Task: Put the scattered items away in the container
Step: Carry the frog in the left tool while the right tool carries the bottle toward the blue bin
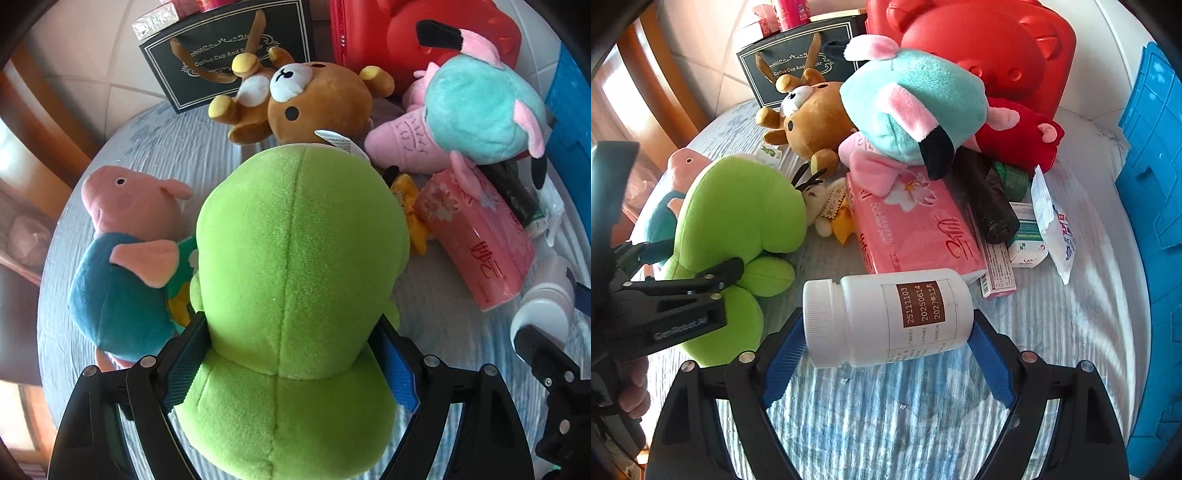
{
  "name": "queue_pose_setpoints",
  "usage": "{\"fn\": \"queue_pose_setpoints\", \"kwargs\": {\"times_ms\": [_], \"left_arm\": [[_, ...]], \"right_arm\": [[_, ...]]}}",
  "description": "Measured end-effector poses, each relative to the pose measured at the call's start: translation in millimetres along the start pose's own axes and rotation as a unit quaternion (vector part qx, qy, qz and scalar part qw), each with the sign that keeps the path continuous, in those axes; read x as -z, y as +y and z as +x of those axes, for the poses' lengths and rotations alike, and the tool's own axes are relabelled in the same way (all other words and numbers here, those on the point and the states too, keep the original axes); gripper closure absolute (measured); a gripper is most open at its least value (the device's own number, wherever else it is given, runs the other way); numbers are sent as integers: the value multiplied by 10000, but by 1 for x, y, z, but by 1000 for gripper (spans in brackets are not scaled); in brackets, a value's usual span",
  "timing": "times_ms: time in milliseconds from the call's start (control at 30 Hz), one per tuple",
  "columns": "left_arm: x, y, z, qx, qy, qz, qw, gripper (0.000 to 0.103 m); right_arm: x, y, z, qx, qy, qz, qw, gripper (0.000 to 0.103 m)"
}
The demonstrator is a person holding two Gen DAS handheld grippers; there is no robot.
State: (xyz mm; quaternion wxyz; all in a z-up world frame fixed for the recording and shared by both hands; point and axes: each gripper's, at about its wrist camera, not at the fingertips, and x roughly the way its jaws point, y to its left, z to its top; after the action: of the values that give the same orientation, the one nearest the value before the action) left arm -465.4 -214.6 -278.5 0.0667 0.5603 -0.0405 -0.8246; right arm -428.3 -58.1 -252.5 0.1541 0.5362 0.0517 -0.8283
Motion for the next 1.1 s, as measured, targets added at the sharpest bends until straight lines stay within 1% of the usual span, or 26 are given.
{"fn": "queue_pose_setpoints", "kwargs": {"times_ms": [33,133,233,367,467,533,700,833,1000,1100], "left_arm": [[-2,1,0,18,-39,-3,10000,24],[-6,4,-3,40,-194,-26,9998,36],[-4,8,-8,93,-269,-109,9995,43],[4,12,-30,135,-527,-134,9984,46],[10,14,-57,118,-823,-137,9964,47],[13,16,-81,109,-1086,-148,9939,47],[23,16,-141,183,-1709,-117,9851,47],[33,5,-184,308,-2108,-58,9770,46],[48,-23,-235,436,-2585,0,9650,46],[58,-44,-259,464,-2764,-81,9599,46]], "right_arm": [[-1,-1,2,-2,14,7,10000,18],[-6,-1,9,14,48,31,10000,18],[-9,0,6,8,-35,22,10000,18],[-10,4,-9,13,-244,-24,9997,18],[-10,9,-29,27,-482,-46,9988,18],[-8,12,-45,64,-659,-62,9978,18],[0,16,-94,177,-1181,-18,9928,18],[11,16,-139,331,-1595,50,9866,18],[27,2,-191,500,-2115,92,9760,18],[37,-15,-215,540,-2332,82,9709,18]]}}
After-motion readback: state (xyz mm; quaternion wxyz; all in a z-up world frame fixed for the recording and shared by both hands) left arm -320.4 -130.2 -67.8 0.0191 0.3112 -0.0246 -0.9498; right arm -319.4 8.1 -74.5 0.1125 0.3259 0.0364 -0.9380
